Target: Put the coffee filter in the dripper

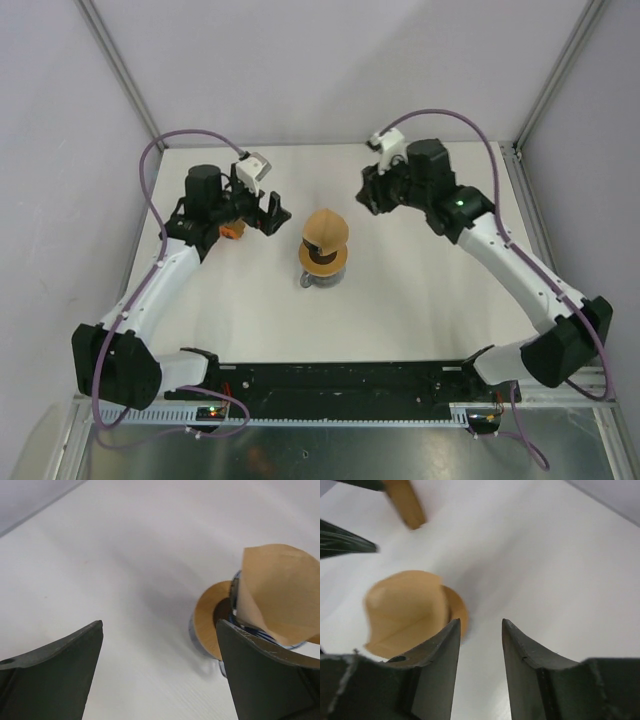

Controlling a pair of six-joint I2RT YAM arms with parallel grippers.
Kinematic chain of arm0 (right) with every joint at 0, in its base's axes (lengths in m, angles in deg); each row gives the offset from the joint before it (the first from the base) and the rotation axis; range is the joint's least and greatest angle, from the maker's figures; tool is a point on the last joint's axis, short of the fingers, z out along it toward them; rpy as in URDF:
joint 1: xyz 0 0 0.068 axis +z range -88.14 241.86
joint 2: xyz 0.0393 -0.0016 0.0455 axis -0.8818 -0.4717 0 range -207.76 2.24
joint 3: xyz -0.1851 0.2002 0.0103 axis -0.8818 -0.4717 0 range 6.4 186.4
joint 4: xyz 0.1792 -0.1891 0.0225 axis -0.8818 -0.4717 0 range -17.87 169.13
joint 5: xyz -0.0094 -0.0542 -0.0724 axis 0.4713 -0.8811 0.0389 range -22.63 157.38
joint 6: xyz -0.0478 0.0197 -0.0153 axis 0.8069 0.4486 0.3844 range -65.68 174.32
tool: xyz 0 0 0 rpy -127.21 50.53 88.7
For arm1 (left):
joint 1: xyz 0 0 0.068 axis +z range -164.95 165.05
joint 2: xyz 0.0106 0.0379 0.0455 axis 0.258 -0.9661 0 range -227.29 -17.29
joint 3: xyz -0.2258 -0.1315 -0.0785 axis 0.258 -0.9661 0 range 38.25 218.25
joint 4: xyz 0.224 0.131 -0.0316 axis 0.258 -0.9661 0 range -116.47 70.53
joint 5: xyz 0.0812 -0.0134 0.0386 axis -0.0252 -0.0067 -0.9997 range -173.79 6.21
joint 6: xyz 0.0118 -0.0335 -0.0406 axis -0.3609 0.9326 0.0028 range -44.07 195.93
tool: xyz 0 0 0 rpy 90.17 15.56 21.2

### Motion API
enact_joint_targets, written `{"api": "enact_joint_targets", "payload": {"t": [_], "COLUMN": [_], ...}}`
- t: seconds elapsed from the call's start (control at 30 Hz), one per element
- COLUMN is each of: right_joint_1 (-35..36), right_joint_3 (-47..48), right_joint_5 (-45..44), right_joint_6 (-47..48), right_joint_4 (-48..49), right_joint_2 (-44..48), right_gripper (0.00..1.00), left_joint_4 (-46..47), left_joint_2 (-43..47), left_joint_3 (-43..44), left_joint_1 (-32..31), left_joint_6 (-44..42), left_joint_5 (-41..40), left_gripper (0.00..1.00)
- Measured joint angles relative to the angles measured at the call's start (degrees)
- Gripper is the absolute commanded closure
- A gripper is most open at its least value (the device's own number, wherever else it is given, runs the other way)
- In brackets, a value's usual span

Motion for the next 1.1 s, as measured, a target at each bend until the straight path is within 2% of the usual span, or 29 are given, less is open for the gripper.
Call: {"api": "enact_joint_targets", "payload": {"t": [0.07, 0.23, 0.4, 0.73, 0.93, 1.1], "right_joint_1": [-3.43, -17.75, -27.93, -31.98, -32.76, -32.94], "right_joint_3": [-2.67, -12.44, -22.27, -39.30, -46.66, -49.07], "right_joint_5": [-0.37, 0.90, -0.55, -11.78, -16.11, -17.27], "right_joint_6": [-0.68, -4.87, -9.27, -10.97, -10.93, -10.73], "right_joint_4": [1.49, 8.15, 14.34, 30.77, 40.83, 46.64], "right_joint_2": [2.29, 7.30, 8.90, 11.50, 11.34, 9.77], "right_gripper": [0.46, 0.33, 0.29, 0.29, 0.28, 0.28], "left_joint_4": [1.36, 11.45, 22.95, 40.19, 48.24, 53.35], "left_joint_2": [0.00, 0.15, 0.59, -0.13, -2.19, -3.76], "left_joint_3": [-0.28, -5.88, -14.99, -24.72, -31.23, -34.12], "left_joint_1": [0.35, 2.29, 5.70, 16.02, 16.63, 16.63], "left_joint_6": [-0.13, 0.02, 1.38, 7.08, 9.11, 10.56], "left_joint_5": [-2.12, -8.85, -14.29, -15.56, -15.80, -17.35], "left_gripper": [0.00, 0.00, 0.00, 0.00, 0.00, 0.00]}}
